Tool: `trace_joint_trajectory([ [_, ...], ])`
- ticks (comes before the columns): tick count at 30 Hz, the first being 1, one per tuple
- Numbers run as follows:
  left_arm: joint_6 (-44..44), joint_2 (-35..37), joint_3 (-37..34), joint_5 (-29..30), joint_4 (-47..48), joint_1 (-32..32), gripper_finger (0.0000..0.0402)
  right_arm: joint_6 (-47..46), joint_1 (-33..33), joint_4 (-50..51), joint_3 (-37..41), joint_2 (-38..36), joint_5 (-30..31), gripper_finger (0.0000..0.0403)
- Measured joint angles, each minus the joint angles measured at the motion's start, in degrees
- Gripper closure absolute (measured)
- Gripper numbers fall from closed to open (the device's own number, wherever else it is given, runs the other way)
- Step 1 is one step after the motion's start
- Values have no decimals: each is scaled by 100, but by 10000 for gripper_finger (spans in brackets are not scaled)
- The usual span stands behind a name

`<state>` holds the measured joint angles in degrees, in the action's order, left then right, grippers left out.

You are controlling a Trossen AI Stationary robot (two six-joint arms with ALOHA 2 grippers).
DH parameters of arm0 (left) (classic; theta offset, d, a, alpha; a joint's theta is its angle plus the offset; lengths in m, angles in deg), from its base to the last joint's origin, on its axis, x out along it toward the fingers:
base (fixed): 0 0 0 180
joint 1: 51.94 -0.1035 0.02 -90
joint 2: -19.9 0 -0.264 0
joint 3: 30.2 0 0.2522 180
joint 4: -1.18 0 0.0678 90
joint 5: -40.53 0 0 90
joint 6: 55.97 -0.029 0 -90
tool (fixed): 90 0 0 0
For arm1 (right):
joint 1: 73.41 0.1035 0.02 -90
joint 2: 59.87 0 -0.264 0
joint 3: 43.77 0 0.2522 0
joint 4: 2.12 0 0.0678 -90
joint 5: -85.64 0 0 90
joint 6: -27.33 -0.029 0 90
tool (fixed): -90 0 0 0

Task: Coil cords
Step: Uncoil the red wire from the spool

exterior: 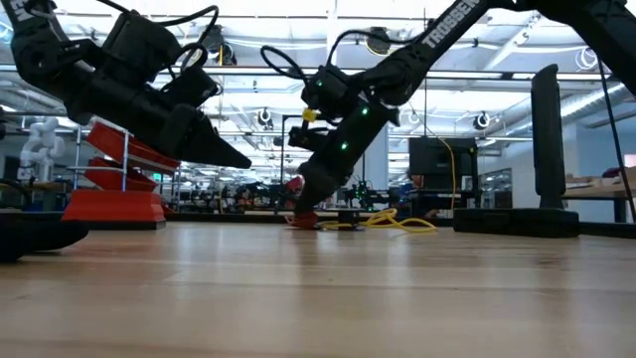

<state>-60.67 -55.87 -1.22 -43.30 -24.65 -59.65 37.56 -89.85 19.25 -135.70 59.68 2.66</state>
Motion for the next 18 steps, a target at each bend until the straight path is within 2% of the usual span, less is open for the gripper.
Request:
trace_joint_trajectory([
  [6,12,0,0,2,23,0,68,-71,60,746,8,-417,-47,339],
  [11,12,0,0,2,4,0,68,-180,94,1379,8,-721,-603,340],
  [18,99,0,0,2,-18,-4,68,-129,120,1623,8,-974,-901,361],
])
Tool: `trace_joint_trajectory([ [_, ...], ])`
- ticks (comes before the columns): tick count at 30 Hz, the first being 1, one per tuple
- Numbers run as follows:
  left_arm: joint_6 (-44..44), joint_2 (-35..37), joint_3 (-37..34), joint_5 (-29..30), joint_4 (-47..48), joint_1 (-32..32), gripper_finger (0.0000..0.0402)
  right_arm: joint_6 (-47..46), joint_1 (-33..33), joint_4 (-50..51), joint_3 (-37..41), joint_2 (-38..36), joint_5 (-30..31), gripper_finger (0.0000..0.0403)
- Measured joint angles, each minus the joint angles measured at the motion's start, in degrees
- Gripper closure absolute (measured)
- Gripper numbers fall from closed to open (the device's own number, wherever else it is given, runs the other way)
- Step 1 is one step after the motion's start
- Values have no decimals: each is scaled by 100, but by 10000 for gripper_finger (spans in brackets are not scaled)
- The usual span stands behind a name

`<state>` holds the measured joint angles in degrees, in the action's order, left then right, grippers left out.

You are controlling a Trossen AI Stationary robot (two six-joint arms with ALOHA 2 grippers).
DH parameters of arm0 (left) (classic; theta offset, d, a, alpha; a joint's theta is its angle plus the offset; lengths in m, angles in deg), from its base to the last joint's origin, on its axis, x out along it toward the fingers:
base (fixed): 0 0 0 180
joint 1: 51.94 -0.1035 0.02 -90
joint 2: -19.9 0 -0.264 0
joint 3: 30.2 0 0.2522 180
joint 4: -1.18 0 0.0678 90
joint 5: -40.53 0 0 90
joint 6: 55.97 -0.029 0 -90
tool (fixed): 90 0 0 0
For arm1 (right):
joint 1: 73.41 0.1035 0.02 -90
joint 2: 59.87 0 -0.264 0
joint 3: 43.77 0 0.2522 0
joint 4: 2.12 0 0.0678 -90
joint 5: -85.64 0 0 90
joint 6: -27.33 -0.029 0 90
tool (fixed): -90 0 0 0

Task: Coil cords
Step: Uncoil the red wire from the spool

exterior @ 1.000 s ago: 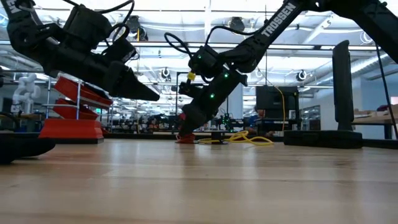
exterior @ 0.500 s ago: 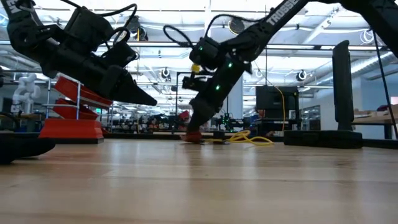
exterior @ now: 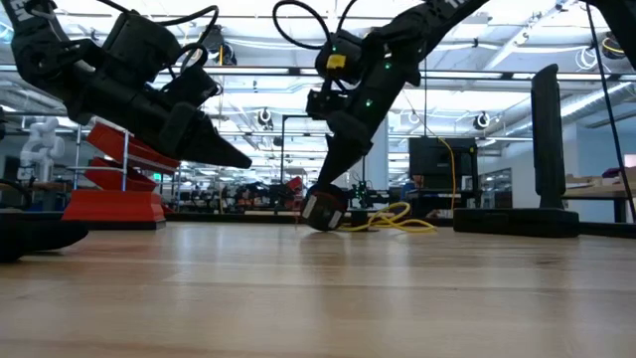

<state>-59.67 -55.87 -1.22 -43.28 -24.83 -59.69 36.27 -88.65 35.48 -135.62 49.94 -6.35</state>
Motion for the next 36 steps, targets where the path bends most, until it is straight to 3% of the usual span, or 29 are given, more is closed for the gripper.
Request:
trace_joint_trajectory([
  [6,44,0,0,-2,2,6,68,129,-41,36,-2,-5,15,399],
  [30,42,0,0,-17,-2,6,68,139,-314,-53,344,-20,4,392],
  [36,44,0,0,-17,0,6,68,102,-394,-316,365,2,-451,392],
])
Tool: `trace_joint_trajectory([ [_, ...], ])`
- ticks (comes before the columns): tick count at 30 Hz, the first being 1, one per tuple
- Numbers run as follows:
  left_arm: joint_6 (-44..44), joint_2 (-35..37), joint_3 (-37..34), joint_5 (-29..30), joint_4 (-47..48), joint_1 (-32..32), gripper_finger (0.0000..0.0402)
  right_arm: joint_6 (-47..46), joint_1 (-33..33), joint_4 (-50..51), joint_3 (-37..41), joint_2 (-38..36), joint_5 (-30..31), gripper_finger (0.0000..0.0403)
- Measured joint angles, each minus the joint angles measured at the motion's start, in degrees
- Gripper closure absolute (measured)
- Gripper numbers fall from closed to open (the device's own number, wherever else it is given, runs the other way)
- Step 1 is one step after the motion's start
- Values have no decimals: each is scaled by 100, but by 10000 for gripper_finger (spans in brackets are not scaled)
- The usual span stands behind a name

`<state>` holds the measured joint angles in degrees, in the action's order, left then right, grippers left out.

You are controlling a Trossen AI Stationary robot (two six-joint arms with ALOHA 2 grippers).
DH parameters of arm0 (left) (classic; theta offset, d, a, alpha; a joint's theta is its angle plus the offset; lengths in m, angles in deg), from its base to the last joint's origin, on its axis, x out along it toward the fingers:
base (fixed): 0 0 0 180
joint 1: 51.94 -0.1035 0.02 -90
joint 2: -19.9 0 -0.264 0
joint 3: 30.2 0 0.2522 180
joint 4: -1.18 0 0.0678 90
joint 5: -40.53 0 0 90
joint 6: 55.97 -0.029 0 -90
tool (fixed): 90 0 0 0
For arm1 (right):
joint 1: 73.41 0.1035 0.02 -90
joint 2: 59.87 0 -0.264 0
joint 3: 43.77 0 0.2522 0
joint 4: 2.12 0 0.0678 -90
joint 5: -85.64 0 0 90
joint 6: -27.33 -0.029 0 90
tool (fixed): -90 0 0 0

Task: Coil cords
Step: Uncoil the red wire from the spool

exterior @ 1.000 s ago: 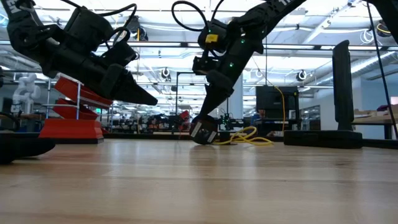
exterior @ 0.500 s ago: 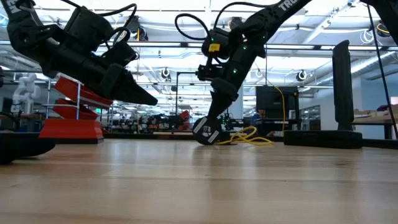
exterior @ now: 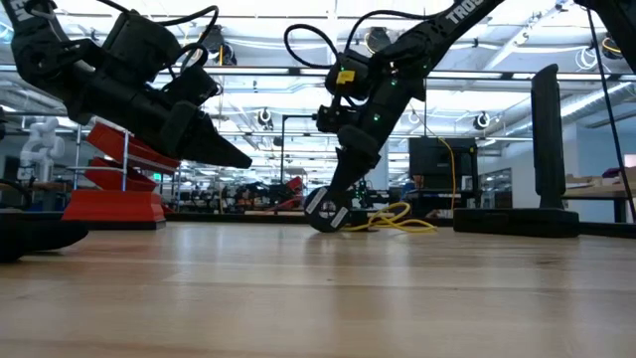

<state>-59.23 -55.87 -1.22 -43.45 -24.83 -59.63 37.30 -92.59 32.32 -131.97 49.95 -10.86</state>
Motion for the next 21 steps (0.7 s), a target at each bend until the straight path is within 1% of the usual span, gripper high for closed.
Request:
trace_joint_trajectory([
  [3,-2,0,0,0,0,0,68,9,-34,-53,0,0,-41,392],
  [7,-4,0,0,0,0,0,68,44,-98,-63,3,56,-316,392],
  [10,-7,0,0,0,2,0,68,261,-116,-141,78,100,-601,392],
  [14,-7,0,0,0,6,0,68,290,-125,-277,263,178,-637,400],
  [21,-1,0,0,20,1,0,68,275,-125,-423,411,192,-544,402],
])
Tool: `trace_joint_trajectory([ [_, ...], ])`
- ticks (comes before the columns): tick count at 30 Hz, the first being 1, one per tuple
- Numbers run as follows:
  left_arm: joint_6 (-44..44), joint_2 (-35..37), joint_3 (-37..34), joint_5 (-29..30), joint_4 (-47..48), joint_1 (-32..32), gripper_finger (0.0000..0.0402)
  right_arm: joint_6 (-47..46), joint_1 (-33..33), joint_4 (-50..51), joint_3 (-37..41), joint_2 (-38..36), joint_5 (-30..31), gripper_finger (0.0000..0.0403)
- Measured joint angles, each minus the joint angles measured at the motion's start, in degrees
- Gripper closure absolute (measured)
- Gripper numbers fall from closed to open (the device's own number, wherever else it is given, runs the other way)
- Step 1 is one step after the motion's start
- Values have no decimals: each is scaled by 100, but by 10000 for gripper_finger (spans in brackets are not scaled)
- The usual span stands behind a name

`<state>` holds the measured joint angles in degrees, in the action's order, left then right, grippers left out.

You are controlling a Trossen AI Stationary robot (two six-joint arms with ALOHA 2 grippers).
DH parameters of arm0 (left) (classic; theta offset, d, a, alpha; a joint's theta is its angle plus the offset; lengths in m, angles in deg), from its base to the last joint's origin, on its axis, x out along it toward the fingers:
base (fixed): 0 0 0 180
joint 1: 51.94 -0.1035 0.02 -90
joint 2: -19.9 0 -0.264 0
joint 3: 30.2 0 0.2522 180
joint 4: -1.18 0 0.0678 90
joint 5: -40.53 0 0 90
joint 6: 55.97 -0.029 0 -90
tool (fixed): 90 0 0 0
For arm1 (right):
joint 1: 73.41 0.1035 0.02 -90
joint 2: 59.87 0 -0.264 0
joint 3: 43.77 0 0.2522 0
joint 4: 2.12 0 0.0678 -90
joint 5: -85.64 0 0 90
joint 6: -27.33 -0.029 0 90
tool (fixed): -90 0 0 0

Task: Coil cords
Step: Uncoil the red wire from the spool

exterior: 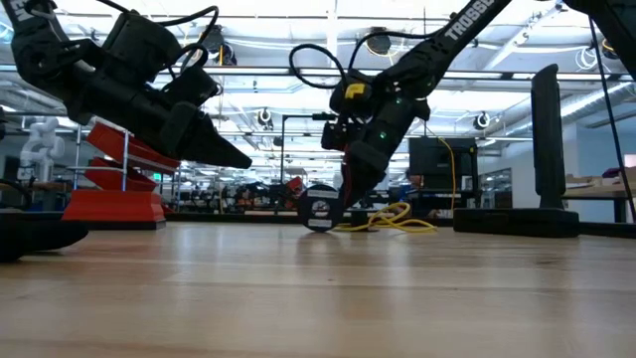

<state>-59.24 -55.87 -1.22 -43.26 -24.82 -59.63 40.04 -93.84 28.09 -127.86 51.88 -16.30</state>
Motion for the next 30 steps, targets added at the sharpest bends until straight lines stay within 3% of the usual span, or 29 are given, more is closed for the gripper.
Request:
trace_joint_trajectory([
  [11,311,0,3,-8,-351,0,68,35,189,-149,0,-22,174,403],
  [15,348,-74,144,-305,-348,0,68,37,241,-161,0,-132,176,403],
  [20,303,-734,550,-593,-337,0,68,41,266,-159,-4,-313,117,403],
  [25,277,-1561,1000,12,-342,-12,68,43,366,-19,-8,-475,127,403],
  [30,125,-1972,1312,-587,-622,-85,68,141,582,262,-11,-633,101,403],
])
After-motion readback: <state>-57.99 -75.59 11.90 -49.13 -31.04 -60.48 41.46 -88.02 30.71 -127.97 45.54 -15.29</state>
